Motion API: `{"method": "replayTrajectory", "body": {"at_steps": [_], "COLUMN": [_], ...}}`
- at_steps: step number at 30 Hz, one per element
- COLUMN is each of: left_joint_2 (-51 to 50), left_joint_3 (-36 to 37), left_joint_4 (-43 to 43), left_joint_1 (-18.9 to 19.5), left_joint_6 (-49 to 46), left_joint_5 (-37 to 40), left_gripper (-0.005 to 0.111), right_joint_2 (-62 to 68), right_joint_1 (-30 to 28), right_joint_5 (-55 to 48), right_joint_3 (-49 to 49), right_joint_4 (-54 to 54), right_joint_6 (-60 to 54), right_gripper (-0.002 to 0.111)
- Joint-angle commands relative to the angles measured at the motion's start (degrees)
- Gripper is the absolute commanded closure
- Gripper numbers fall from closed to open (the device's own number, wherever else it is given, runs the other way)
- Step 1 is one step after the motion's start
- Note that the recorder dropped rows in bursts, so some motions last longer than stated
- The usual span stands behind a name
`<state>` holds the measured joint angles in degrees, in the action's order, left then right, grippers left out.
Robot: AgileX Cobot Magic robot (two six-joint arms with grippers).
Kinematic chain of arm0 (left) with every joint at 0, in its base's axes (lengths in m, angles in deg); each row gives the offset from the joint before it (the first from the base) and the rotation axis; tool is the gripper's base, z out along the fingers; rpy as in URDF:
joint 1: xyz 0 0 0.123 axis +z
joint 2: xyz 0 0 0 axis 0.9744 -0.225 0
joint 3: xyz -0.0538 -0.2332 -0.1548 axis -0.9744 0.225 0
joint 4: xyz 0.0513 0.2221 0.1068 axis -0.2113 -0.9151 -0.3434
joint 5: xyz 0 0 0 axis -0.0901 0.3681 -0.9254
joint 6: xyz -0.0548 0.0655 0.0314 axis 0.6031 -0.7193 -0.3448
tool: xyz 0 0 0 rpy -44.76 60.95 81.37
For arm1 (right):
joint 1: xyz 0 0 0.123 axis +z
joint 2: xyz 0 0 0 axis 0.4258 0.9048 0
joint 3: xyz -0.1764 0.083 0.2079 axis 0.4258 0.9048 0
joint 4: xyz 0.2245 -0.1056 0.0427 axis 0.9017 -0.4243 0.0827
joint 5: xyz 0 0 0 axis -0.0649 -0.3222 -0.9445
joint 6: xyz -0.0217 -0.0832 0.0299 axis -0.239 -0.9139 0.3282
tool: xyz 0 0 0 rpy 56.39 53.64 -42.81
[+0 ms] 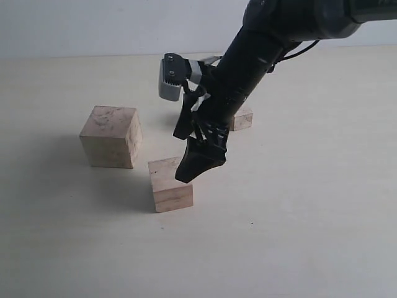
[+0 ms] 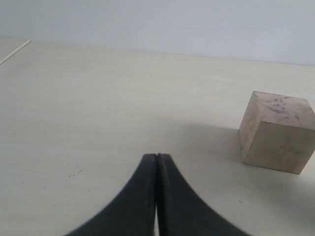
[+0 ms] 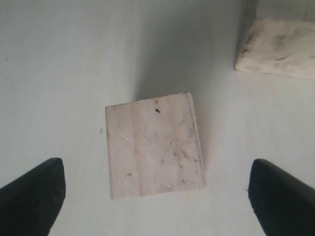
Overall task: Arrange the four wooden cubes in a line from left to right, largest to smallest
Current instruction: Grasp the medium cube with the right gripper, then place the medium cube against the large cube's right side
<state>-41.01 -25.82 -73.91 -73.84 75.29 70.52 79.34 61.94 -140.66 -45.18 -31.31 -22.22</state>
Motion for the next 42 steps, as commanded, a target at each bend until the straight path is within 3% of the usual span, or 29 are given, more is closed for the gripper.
{"method": "replayTrajectory", "body": {"at_steps": [1,19,22,29,37,42], "left_joint_2": [0.3,0.3,0.3,0.3,0.3,0.3], "left_joint_3": [0.2,0.2,0.2,0.2,0.2,0.2], "left_joint_4": [-0.1,-0.1,-0.1,-0.1,-0.1,-0.1], "left_joint_1": [-0.3,-0.3,-0.3,-0.3,-0.3,-0.3], "left_joint_6": [0.3,0.3,0.3,0.3,0.3,0.3], "left_joint_5": [-0.7,-0.7,-0.7,-0.7,-0.7,-0.7], "left_gripper": [0.107,0.107,0.107,0.107,0.107,0.107], "right_joint_2": [-0.1,7.2,6.9,4.0,3.7,4.6], "right_joint_1": [-0.1,3.1,3.1,3.1,3.1,3.1], "right_joint_5": [3.0,5.7,6.9,8.3,23.0,26.1], "right_joint_3": [1.9,1.9,1.9,1.9,1.1,-1.0], "right_joint_4": [4.6,4.7,2.9,1.6,1.4,3.8], "right_joint_6": [-5.6,-6.3,-5.1,-5.0,-0.2,-0.1], "right_gripper": [0.014,0.022,0.036,0.107,0.108,0.108]}}
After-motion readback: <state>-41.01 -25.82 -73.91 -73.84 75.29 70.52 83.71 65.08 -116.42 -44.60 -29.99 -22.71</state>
